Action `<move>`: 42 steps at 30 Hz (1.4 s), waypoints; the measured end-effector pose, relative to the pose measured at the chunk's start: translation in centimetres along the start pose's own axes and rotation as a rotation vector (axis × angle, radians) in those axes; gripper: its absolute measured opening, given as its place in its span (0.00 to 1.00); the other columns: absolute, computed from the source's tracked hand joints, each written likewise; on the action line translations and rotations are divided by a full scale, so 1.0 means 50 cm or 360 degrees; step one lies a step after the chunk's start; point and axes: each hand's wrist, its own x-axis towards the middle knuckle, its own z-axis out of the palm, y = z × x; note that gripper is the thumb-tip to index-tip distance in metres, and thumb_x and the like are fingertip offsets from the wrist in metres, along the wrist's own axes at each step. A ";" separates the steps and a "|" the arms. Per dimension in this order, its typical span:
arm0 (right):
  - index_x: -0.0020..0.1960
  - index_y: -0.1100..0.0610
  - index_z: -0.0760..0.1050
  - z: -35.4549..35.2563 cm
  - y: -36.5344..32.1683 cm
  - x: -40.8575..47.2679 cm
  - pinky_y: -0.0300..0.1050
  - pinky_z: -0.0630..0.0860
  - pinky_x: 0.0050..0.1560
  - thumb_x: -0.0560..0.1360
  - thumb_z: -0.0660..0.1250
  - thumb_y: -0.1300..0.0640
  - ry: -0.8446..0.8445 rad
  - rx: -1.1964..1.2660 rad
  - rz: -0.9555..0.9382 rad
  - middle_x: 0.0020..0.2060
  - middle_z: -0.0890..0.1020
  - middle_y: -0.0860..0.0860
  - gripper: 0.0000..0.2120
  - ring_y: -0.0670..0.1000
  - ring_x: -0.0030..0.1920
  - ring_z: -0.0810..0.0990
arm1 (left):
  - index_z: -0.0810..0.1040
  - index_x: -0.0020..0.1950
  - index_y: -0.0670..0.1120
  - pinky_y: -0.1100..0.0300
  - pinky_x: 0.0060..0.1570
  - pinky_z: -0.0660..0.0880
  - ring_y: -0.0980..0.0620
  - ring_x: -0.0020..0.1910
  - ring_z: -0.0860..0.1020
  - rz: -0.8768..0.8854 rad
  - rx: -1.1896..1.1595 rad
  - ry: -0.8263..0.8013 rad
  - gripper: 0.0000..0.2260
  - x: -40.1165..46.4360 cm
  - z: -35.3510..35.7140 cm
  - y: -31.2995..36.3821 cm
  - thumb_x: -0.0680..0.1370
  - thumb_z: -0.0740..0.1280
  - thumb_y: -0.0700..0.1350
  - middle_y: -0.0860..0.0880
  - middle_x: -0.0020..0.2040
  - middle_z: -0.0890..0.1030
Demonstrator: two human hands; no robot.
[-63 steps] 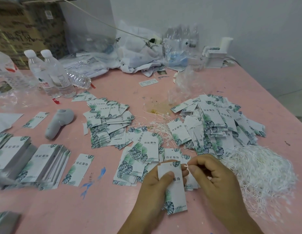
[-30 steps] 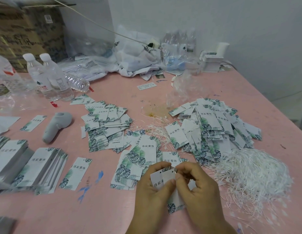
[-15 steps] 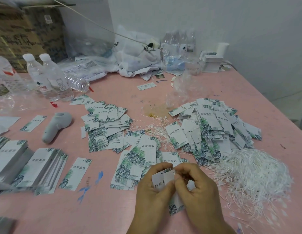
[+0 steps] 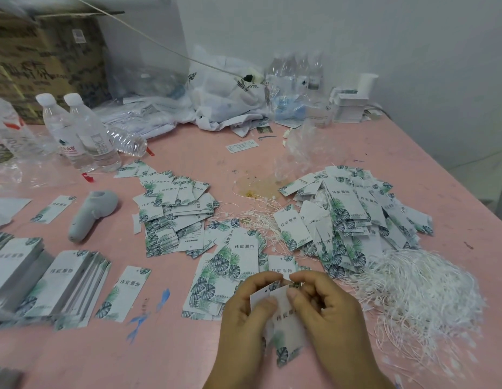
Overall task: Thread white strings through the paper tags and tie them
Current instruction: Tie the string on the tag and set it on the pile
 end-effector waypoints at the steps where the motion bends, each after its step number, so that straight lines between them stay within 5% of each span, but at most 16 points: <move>1: 0.49 0.38 0.79 0.001 0.003 0.001 0.42 0.75 0.33 0.73 0.73 0.57 -0.0010 0.0039 0.0041 0.34 0.78 0.50 0.14 0.48 0.31 0.74 | 0.83 0.53 0.44 0.48 0.43 0.80 0.39 0.44 0.82 -0.0060 -0.0119 0.0007 0.19 0.003 -0.001 0.001 0.63 0.73 0.44 0.35 0.49 0.84; 6: 0.48 0.41 0.81 -0.002 0.008 0.006 0.54 0.80 0.40 0.73 0.73 0.58 -0.0100 0.0230 0.0224 0.36 0.81 0.55 0.11 0.60 0.39 0.79 | 0.83 0.53 0.42 0.51 0.38 0.80 0.42 0.39 0.82 -0.0229 -0.0371 -0.0013 0.18 0.013 -0.005 0.008 0.64 0.76 0.40 0.36 0.46 0.83; 14: 0.45 0.48 0.83 -0.016 -0.009 0.017 0.36 0.76 0.35 0.72 0.72 0.63 -0.0291 0.0492 0.0340 0.32 0.82 0.53 0.10 0.46 0.33 0.79 | 0.81 0.57 0.42 0.50 0.39 0.80 0.40 0.38 0.82 -0.0336 -0.0372 -0.0098 0.23 0.013 -0.008 0.013 0.63 0.79 0.36 0.35 0.45 0.83; 24: 0.46 0.51 0.83 -0.019 -0.001 0.030 0.38 0.66 0.24 0.67 0.74 0.55 -0.0411 0.0664 0.0564 0.25 0.74 0.52 0.07 0.47 0.23 0.69 | 0.82 0.53 0.47 0.49 0.41 0.79 0.42 0.38 0.81 -0.0215 -0.0196 -0.0019 0.20 0.016 -0.009 0.006 0.63 0.81 0.41 0.37 0.43 0.82; 28: 0.46 0.59 0.82 -0.037 0.012 0.046 0.35 0.61 0.19 0.67 0.74 0.59 -0.0495 0.1190 0.1049 0.25 0.72 0.52 0.09 0.46 0.19 0.65 | 0.84 0.49 0.48 0.40 0.51 0.79 0.37 0.43 0.82 -0.0187 -0.0290 0.0092 0.15 0.022 -0.014 0.007 0.65 0.76 0.37 0.35 0.43 0.83; 30: 0.47 0.64 0.80 -0.052 0.021 0.055 0.35 0.61 0.16 0.67 0.71 0.62 -0.0419 0.1528 0.1206 0.24 0.70 0.52 0.10 0.45 0.18 0.64 | 0.84 0.47 0.49 0.42 0.47 0.81 0.38 0.43 0.84 -0.0175 -0.0386 0.0104 0.14 0.024 -0.011 0.012 0.66 0.74 0.35 0.39 0.40 0.83; 36: 0.42 0.63 0.82 -0.070 0.024 0.066 0.36 0.59 0.15 0.52 0.85 0.66 -0.0176 0.2143 0.1270 0.25 0.69 0.50 0.21 0.44 0.18 0.62 | 0.84 0.47 0.46 0.42 0.44 0.81 0.36 0.47 0.84 -0.0232 -0.0586 0.0151 0.16 0.026 -0.008 0.016 0.66 0.74 0.28 0.39 0.41 0.82; 39: 0.47 0.61 0.79 -0.062 0.010 0.059 0.35 0.57 0.16 0.70 0.71 0.59 -0.0053 0.1942 0.1011 0.27 0.71 0.50 0.08 0.43 0.19 0.61 | 0.84 0.48 0.47 0.43 0.43 0.81 0.36 0.46 0.84 -0.0258 -0.0523 0.0150 0.15 0.024 -0.005 0.016 0.66 0.74 0.31 0.39 0.42 0.83; 42: 0.49 0.54 0.82 -0.041 -0.013 0.027 0.38 0.60 0.21 0.72 0.70 0.49 -0.0096 0.1147 0.0551 0.28 0.73 0.52 0.11 0.45 0.23 0.64 | 0.84 0.48 0.46 0.46 0.40 0.81 0.36 0.43 0.84 -0.0272 -0.0489 0.0138 0.14 0.020 0.002 0.015 0.66 0.74 0.33 0.40 0.41 0.82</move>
